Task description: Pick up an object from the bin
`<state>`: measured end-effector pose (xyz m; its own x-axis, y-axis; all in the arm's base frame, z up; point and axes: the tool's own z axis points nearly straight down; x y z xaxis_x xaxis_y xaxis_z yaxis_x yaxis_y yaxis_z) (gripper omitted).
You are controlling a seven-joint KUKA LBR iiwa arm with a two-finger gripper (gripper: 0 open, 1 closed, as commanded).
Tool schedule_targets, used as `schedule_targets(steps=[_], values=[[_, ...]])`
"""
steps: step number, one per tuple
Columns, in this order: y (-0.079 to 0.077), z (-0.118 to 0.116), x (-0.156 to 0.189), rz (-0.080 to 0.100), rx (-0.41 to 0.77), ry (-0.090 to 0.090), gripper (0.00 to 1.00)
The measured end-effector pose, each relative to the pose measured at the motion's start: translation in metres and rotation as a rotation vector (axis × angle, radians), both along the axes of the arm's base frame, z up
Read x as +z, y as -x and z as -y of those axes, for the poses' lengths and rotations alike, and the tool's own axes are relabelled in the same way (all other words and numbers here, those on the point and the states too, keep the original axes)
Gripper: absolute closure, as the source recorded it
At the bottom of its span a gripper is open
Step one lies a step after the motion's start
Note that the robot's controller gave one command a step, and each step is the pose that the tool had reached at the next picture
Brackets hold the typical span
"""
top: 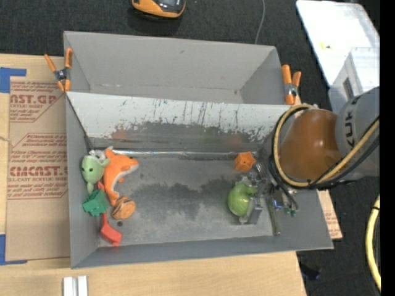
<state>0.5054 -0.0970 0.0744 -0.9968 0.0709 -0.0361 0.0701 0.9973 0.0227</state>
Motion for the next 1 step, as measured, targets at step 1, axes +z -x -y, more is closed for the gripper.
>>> schedule_targets(steps=[1], values=[[-0.002,0.0092,0.0003,0.003,-0.003,0.01,1.0]])
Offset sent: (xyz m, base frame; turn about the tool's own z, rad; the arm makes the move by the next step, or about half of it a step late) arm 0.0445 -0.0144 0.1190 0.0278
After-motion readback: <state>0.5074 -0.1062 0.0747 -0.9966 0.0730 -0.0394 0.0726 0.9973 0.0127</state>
